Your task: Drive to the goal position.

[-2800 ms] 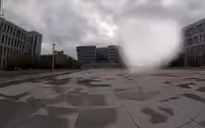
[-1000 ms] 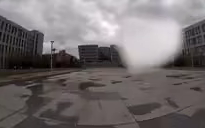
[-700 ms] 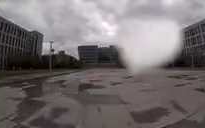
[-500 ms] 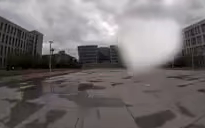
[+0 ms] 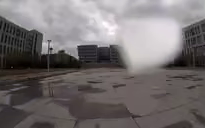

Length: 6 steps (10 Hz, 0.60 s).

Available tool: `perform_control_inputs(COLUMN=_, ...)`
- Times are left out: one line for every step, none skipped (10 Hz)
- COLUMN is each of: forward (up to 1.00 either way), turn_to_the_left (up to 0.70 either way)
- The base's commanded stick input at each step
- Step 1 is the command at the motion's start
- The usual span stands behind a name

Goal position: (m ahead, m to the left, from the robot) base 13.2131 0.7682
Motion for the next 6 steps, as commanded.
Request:
perform_control_inputs(forward=0.7, turn_to_the_left=0.0)
perform_control_inputs(forward=0.7, turn_to_the_left=0.0)
perform_control_inputs(forward=0.7, turn_to_the_left=0.0)
perform_control_inputs(forward=0.7, turn_to_the_left=0.0)
perform_control_inputs(forward=0.7, turn_to_the_left=0.0)
perform_control_inputs(forward=0.7, turn_to_the_left=0.0)
